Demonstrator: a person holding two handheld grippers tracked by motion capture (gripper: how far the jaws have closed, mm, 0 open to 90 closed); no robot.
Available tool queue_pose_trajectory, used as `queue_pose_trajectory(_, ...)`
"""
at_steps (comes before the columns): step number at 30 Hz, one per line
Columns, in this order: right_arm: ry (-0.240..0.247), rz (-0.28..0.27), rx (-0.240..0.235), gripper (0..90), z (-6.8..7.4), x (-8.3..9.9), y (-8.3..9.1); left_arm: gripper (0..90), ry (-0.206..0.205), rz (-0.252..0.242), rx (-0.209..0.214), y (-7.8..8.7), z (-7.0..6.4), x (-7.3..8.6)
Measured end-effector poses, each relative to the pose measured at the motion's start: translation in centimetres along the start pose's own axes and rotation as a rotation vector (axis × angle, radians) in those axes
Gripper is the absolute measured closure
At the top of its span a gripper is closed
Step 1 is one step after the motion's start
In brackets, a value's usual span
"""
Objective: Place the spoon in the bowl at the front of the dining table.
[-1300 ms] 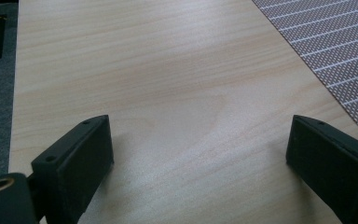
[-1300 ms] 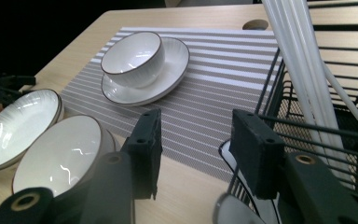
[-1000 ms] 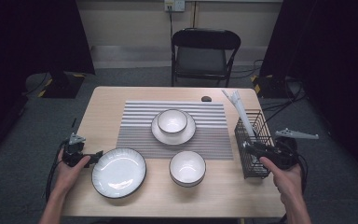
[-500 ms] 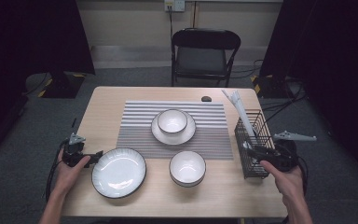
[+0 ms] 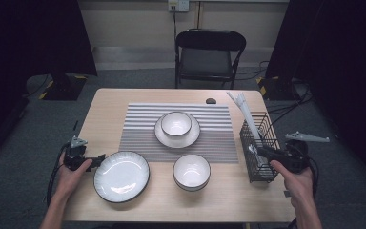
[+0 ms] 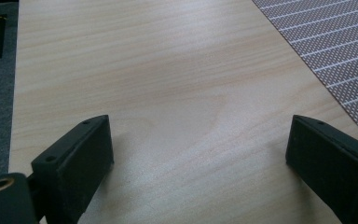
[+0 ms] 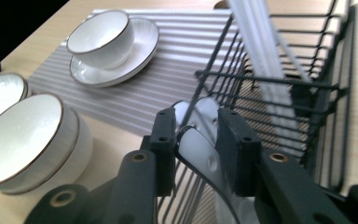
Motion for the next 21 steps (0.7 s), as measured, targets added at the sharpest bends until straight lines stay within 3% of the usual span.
queue_pose_trajectory(9, -0.026, -0.043, 0.041, 73.5, -0.9, -0.5, 0.2, 7.0, 0.000, 0.000, 0.000, 0.0, 0.0, 0.0)
queue_pose_trajectory(21, -0.040, -0.059, 0.109, 74.6, -1.3, -0.5, 0.5, 7.0, 0.000, 0.000, -0.001, 0.0, 0.0, 0.0)
Point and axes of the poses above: each handheld gripper's, and its own axes: y roughly backward along the jaws, x roughly out of its underside, z roughly to its left, the point moved 2 cm from there along -y, roughly forward along the jaws, and after that the axes turned 8 degrees about -y, right-handed, at the moved point
